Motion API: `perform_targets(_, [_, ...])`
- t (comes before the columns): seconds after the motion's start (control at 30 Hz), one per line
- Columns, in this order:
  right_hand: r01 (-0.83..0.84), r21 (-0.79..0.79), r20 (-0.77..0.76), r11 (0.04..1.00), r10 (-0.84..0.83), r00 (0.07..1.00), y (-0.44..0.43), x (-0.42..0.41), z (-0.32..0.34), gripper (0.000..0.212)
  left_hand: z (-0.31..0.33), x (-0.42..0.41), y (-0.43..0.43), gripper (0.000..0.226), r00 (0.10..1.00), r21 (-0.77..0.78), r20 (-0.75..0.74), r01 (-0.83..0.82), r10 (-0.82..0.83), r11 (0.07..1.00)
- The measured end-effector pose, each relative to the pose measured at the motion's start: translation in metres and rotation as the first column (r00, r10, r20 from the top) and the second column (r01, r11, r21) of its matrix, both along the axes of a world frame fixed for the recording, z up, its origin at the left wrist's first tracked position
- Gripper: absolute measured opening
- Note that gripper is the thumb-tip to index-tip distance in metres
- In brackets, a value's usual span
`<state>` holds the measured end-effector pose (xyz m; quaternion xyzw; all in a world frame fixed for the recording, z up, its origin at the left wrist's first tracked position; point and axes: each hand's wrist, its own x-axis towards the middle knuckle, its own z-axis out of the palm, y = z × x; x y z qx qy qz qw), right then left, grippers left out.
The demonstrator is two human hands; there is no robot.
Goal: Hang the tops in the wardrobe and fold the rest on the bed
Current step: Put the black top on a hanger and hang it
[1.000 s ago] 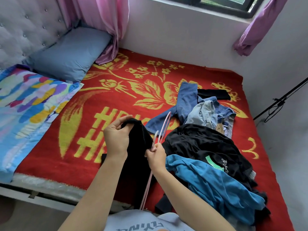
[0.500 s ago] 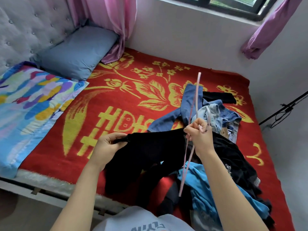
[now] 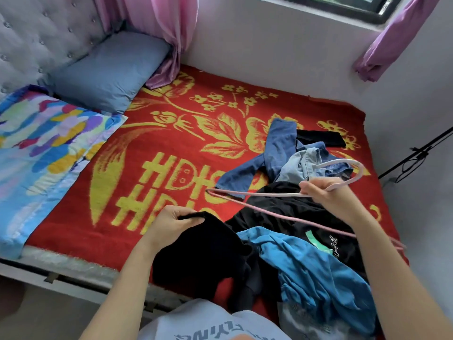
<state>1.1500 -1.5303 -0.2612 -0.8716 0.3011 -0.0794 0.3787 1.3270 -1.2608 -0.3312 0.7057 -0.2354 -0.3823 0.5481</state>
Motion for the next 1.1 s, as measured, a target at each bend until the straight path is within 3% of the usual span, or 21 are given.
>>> perform_targets(0.13, [0.062, -0.043, 0.137, 0.997, -0.055, 0.989, -0.013, -0.015, 0.018, 0.044, -0.004, 0.002, 0.001, 0.012, 0.999, 0.011, -0.003, -0.048, 0.048, 0.999])
perform_targets(0.23, [0.09, 0.065, 0.217, 0.994, -0.102, 0.971, -0.019, -0.021, 0.019, 0.041, -0.005, 0.001, -0.001, 0.011, 0.994, 0.005, -0.042, -0.097, 0.097, 0.995])
perform_targets(0.4, [0.054, 0.219, 0.242, 0.974, -0.108, 0.964, -0.015, -0.022, 0.016, 0.071, -0.006, 0.001, -0.002, 0.011, 0.993, -0.001, -0.041, -0.111, 0.111, 0.994])
perform_targets(0.5, [0.039, 0.251, 0.23, 0.967, -0.099, 0.968, -0.018, -0.021, 0.013, 0.052, -0.008, 0.002, -0.001, 0.011, 0.993, -0.018, -0.037, -0.113, 0.112, 0.993])
perform_targets(0.73, [0.061, 0.231, 0.155, 0.971, -0.099, 0.983, -0.026, -0.022, 0.009, 0.053, -0.01, 0.007, -0.001, 0.013, 0.99, -0.044, -0.024, -0.139, 0.138, 0.989])
perform_targets(0.87, [0.035, 0.255, 0.198, 0.966, -0.088, 0.976, -0.026, -0.02, 0.009, 0.051, -0.007, 0.007, -0.003, 0.015, 0.989, -0.063, -0.024, -0.147, 0.146, 0.987])
perform_targets(0.97, [0.032, 0.285, 0.251, 0.958, -0.106, 0.962, -0.027, -0.021, 0.013, 0.065, -0.006, 0.007, -0.003, 0.017, 0.983, -0.067, -0.031, -0.18, 0.178, 0.981])
perform_targets(1.1, [0.025, 0.266, 0.213, 0.964, -0.084, 0.973, -0.028, -0.02, 0.009, 0.049, -0.009, 0.008, -0.005, 0.018, 0.988, -0.08, -0.035, -0.155, 0.153, 0.985])
